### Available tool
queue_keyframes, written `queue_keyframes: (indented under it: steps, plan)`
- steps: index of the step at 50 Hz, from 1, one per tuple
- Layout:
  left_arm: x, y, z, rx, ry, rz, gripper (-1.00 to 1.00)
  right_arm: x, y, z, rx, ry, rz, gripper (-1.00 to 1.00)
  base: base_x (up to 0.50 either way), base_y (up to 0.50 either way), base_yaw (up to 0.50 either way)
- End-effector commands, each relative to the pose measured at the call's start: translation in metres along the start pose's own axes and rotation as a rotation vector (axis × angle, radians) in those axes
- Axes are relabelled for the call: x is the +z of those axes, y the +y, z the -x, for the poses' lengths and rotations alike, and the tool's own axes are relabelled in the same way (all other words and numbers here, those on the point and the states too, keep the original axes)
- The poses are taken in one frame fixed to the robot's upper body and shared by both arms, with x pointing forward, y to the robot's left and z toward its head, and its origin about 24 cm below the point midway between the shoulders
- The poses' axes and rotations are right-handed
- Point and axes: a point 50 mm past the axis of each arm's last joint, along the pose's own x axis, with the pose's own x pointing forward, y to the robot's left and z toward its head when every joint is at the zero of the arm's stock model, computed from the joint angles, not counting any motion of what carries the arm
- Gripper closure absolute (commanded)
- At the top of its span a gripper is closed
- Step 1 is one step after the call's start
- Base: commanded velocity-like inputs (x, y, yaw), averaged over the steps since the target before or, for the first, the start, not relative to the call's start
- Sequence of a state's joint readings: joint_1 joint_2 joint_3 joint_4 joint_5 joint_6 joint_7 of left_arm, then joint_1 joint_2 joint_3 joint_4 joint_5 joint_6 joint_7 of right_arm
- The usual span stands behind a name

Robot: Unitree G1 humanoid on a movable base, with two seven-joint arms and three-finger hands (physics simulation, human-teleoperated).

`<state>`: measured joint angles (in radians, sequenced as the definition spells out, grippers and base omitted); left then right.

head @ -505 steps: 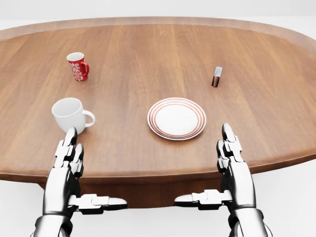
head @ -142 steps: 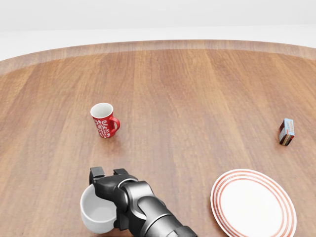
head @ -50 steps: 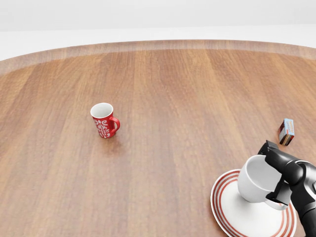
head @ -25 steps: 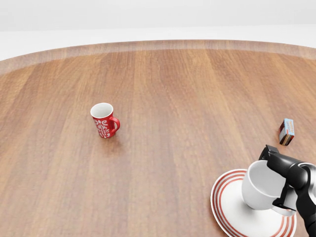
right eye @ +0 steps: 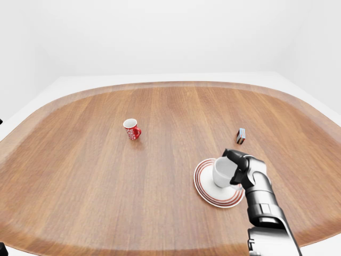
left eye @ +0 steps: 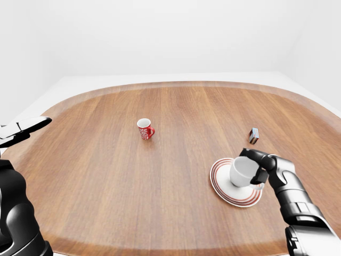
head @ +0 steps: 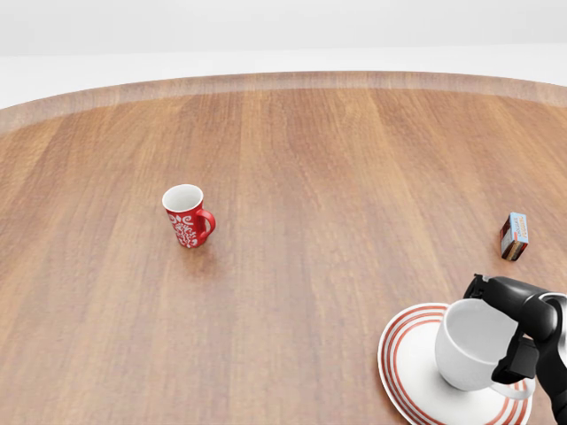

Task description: Put the white mug on the plate.

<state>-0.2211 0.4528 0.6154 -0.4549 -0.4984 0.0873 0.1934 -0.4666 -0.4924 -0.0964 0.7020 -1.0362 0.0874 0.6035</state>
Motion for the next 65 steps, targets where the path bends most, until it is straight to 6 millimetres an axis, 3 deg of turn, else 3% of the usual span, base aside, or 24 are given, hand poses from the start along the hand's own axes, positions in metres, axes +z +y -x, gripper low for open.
queue_keyframes:
  steps: [1,10,13,14,15,16,33,39,45,50,51,59,65]
  plan:
    - [-0.014,0.006,-0.002,0.042,0.053,-0.011,-1.00,-0.005,0.001,-0.002,0.025,0.041,0.028,0.16,0.00,0.00,0.00]
    - [-0.015,0.006,-0.002,0.041,0.057,-0.012,-1.00,-0.004,0.000,-0.002,0.022,0.040,0.029,0.09,0.00,0.00,0.00]
    - [-0.015,0.006,-0.002,0.040,0.057,-0.012,-1.00,-0.004,0.000,-0.002,0.021,0.040,0.029,-0.34,0.00,0.00,0.00]
    - [-0.014,0.006,-0.002,0.041,0.054,-0.011,-1.00,-0.004,0.001,-0.002,0.023,0.041,0.029,-0.77,0.00,0.00,0.00]
    - [-0.014,0.006,-0.002,0.041,0.054,-0.011,-1.00,-0.004,0.001,-0.002,0.023,0.041,0.029,-0.77,0.00,0.00,0.00]
    - [-0.014,0.006,-0.002,0.041,0.054,-0.011,-1.00,-0.005,0.001,-0.002,0.024,0.042,0.031,-1.00,0.00,0.00,0.00]
    - [-0.014,0.006,-0.002,0.041,0.055,-0.011,-1.00,-0.001,0.002,0.000,0.025,0.030,0.040,-1.00,0.00,0.00,0.00]
    - [-0.014,0.006,-0.002,0.041,0.051,-0.011,-1.00,0.011,-0.012,0.018,-0.053,-0.006,0.103,-1.00,0.00,0.00,0.00]
    - [-0.013,0.006,-0.002,0.041,0.049,-0.010,-1.00,0.033,-0.048,0.073,-0.389,-0.043,0.215,-1.00,0.00,0.00,0.00]
    - [-0.014,0.006,-0.002,0.039,0.051,-0.010,-1.00,0.049,-0.084,0.147,-0.777,-0.025,0.280,-1.00,0.00,0.00,0.00]
    - [-0.013,0.006,-0.002,0.040,0.050,-0.010,-1.00,0.053,-0.094,0.169,-0.886,-0.015,0.296,-1.00,0.00,0.00,0.00]
    - [-0.014,0.007,-0.002,0.041,0.052,-0.010,-1.00,0.049,-0.128,0.259,-1.324,0.105,0.290,-1.00,0.00,0.00,0.00]
    - [-0.013,0.006,-0.002,0.040,0.048,-0.009,-1.00,0.056,-0.158,0.326,-1.606,0.070,0.300,-1.00,0.00,0.00,0.00]
